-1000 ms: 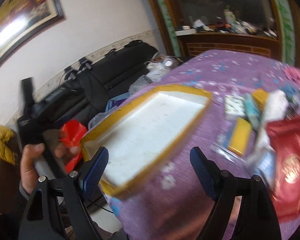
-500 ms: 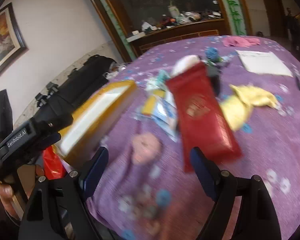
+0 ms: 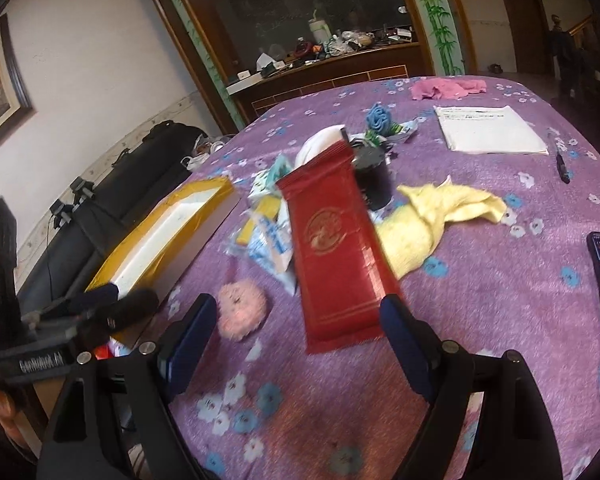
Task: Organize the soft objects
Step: 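Move the left tool over the table toward the pink plush toy, then grasp the pink plush toy with the left gripper while the right grasps the red packet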
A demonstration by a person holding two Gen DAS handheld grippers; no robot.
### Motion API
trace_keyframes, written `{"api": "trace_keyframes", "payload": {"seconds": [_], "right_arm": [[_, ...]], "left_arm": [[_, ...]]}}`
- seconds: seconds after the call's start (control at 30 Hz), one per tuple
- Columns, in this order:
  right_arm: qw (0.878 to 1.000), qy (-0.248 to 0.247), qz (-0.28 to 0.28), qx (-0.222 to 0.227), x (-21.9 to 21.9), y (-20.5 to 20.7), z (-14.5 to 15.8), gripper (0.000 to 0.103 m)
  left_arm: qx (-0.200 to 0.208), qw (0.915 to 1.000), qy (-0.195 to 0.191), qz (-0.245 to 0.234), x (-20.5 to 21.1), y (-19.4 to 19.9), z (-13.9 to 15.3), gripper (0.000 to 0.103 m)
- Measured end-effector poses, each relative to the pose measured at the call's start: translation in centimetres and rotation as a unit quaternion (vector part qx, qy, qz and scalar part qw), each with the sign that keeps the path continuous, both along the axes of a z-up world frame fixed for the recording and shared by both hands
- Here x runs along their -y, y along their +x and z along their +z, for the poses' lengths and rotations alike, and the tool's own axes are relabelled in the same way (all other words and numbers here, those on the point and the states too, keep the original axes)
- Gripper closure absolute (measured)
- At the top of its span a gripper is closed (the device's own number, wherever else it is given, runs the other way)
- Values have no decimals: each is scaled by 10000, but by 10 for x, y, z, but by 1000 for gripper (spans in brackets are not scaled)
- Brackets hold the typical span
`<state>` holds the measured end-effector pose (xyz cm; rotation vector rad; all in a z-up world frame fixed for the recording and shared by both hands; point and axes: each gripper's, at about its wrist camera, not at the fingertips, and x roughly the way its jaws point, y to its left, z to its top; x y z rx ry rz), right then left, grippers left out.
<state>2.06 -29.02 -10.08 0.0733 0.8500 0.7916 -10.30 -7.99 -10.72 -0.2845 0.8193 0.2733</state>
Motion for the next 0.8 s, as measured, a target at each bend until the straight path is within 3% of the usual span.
{"api": "trace_keyframes", "payload": {"seconds": [0.27,0.47,0.53,0.63,0.7,0.8], "right_arm": [[9997,-232,-73,-76,-11,32,-8,20],[9997,-216,26,-94,-21,47,-12,23],[9997,-208,-2,-137,-22,51,-14,23],[9995,-226,9,-209,-27,57,-20,27],[9995,-278,-13,-150,-31,57,-24,29],[9995,-302,-73,57,-34,52,-25,31]], "left_arm": [[-285,9986,-93,-425,8,34,-24,13],[-477,9946,-387,-842,14,54,-41,26],[-492,9928,-502,-972,17,57,-44,26],[-698,9928,-383,-899,16,64,-55,28],[-810,9925,-444,-800,10,66,-63,42],[-663,9941,-519,-688,5,61,-62,48]]}}
